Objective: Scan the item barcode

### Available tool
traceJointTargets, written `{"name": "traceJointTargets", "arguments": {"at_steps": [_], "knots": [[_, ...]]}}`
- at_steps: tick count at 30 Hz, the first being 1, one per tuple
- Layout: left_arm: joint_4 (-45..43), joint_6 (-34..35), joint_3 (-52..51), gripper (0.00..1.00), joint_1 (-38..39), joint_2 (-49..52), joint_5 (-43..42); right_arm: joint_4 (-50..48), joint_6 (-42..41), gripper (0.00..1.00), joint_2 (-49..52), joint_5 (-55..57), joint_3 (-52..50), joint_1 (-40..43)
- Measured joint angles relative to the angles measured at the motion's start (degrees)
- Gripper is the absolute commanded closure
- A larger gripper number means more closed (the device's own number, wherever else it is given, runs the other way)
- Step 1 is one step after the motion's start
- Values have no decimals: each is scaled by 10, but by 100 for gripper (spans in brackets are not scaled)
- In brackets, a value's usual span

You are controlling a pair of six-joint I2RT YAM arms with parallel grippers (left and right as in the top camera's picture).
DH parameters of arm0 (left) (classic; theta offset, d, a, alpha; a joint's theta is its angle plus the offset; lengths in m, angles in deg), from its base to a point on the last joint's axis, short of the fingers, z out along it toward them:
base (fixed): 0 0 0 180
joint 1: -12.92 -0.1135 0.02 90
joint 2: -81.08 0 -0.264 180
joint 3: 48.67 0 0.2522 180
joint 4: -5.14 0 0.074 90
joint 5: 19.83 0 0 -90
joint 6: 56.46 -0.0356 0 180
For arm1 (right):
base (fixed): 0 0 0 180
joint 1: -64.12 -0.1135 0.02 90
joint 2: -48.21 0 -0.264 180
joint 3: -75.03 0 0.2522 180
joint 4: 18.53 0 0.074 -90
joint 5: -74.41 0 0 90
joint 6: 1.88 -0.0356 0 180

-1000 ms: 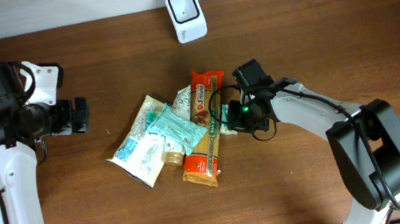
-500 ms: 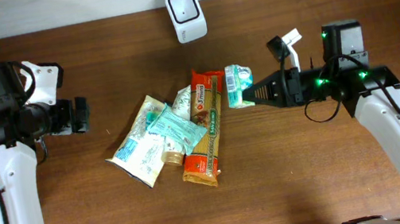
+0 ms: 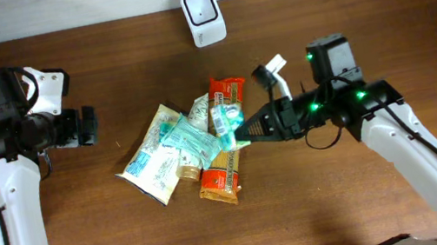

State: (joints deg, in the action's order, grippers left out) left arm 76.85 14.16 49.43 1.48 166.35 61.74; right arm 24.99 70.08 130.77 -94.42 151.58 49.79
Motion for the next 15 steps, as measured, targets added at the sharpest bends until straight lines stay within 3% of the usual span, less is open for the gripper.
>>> {"name": "traceJointTargets", "arguments": {"at_steps": [5, 10, 15], "knots": [[0, 0, 0, 1, 0, 0, 0, 21, 9, 96, 0, 47, 0, -15], [0, 0, 0, 1, 0, 0, 0, 28, 33, 96, 0, 163, 0, -15], [0, 0, 0, 1, 0, 0, 0, 121, 63, 96, 0, 294, 0, -15]]}}
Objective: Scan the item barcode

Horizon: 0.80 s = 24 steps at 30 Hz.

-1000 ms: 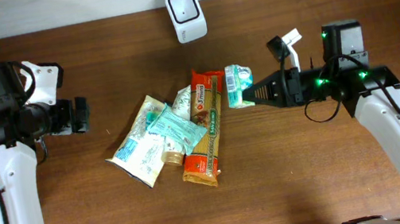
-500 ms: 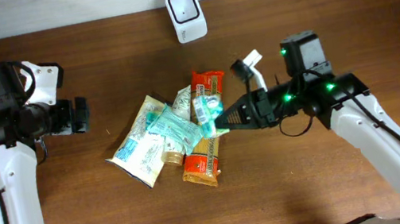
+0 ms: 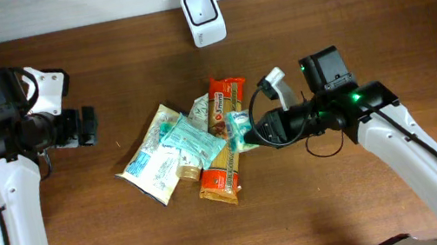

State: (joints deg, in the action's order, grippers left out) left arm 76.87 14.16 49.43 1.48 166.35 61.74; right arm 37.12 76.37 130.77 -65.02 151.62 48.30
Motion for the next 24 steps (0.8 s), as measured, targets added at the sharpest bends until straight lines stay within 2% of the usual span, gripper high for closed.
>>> {"name": "traceJointTargets", "arguments": {"at_steps": [2, 3, 4, 7, 8, 9, 12, 13, 15, 17, 21, 24], "knots": [[0, 0, 0, 1, 0, 0, 0, 76, 12, 96, 2, 89, 48, -17], [-1, 0, 0, 1, 0, 0, 0, 159, 18, 96, 17, 155, 117, -45], [0, 0, 0, 1, 0, 0, 0, 211, 22, 96, 47, 237, 228, -85], [2, 0, 0, 1, 0, 0, 0, 220, 34, 96, 156, 446, 484, -149], [-2, 0, 0, 1, 0, 0, 0, 209, 41, 96, 186, 490, 518, -152], [1, 0, 0, 1, 0, 0, 0, 136, 64, 96, 253, 566, 570, -154], [-1, 0, 0, 1, 0, 0, -1, -87, 158, 96, 408, 746, 576, -154], [2, 0, 0, 1, 0, 0, 0, -216, 229, 96, 482, 812, 571, -154], [2, 0, 0, 1, 0, 0, 0, -349, 332, 96, 576, 868, 568, -150], [0, 0, 0, 1, 0, 0, 0, -395, 370, 96, 608, 880, 568, -142], [0, 0, 0, 1, 0, 0, 0, -394, 410, 96, 609, 812, 569, -109], [0, 0, 0, 1, 0, 0, 0, -390, 512, 96, 609, 783, 569, -106]]}}
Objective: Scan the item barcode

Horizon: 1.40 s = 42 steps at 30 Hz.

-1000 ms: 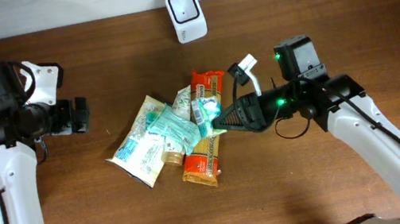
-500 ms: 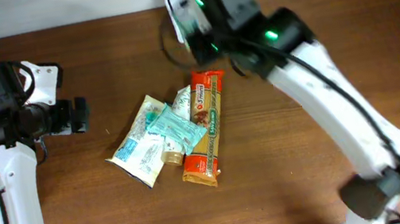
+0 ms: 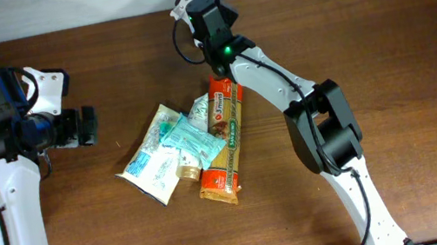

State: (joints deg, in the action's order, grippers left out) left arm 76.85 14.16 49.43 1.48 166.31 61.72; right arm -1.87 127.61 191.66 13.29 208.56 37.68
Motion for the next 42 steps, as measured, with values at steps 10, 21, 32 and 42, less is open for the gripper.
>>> {"name": "traceJointTargets", "arguments": {"at_steps": [10, 21, 32, 42], "knots": [[0, 0, 0, 1, 0, 0, 0, 17, 30, 96, 0, -5, 0, 0], [0, 0, 0, 1, 0, -1, -2, 812, -422, 96, -411, -337, 7, 200], [0, 0, 0, 1, 0, 0, -2, 606, -486, 88, -381, -361, -406, 433], [0, 0, 0, 1, 0, 0, -2, 683, -443, 27, -379, -439, -293, 400]]}}
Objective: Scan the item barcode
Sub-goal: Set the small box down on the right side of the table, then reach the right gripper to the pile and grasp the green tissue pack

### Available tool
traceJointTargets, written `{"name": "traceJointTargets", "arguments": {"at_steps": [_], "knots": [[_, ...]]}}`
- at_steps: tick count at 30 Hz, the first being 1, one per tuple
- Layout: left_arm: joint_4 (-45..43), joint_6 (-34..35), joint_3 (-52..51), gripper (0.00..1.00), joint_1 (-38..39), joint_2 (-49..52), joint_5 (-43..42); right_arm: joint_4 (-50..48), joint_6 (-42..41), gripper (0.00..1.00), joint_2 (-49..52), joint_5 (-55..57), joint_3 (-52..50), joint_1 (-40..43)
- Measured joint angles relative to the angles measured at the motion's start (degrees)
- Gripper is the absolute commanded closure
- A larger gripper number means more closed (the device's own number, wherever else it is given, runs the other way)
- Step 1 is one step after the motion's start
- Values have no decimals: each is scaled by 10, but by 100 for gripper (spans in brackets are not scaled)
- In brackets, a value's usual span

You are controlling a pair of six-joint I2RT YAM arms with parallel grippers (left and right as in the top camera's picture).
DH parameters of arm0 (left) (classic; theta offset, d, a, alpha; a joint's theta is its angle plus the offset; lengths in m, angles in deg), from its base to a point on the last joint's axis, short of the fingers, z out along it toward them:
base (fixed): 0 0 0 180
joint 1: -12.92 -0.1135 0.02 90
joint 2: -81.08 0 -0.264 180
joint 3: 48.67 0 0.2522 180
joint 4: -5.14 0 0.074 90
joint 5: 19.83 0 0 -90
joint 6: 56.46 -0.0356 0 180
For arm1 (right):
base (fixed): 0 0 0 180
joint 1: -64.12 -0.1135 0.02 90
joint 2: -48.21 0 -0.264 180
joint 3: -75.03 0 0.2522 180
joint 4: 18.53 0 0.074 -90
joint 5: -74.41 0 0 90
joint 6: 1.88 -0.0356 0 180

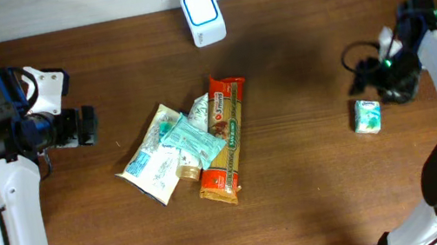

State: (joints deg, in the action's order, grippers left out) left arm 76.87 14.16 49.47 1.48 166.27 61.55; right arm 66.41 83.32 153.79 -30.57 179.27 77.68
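A small teal-and-white pack point(367, 115) lies flat on the table at the right, apart from everything else. My right gripper point(373, 83) hangs just above and behind it, off the pack, and looks open with nothing held. The white barcode scanner point(202, 6) stands at the back middle with its face lit pale blue. My left gripper point(89, 125) hovers at the left, well away from the items, with nothing in it; its fingers are too dark to tell whether they are apart.
A pile of items lies mid-table: an orange snack bar point(223, 135), a white-and-green pouch point(152, 158) and a teal packet point(191, 140). A black cable point(350, 66) loops off the right wrist. The table's far edge runs just behind the scanner.
My right arm was stretched to the scanner at the back; now it is at the table's right side, and the small teal pack lies on the wood beside it, let go. The left arm has not moved.
My right gripper first held a small teal pack at the right edge of the pile. Then it had the pack a little clear of the pile. Then the arm was at the scanner. Now the pack rests at the right, released.
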Motion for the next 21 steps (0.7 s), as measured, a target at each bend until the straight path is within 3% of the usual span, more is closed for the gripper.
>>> {"name": "traceJointTargets", "arguments": {"at_steps": [3, 8, 14, 21], "knots": [[0, 0, 0, 1, 0, 0, 0, -20, 32, 27, 0, -97, 37, -126], [-1, 0, 0, 1, 0, 0, 0, -118, 45, 31, 20, -126, 32, -365], [0, 0, 0, 1, 0, 0, 0, -239, 43, 36, 111, -146, 30, -419], [0, 0, 0, 1, 0, 0, 0, -233, 22, 36, 163, -162, 30, -431]]}}
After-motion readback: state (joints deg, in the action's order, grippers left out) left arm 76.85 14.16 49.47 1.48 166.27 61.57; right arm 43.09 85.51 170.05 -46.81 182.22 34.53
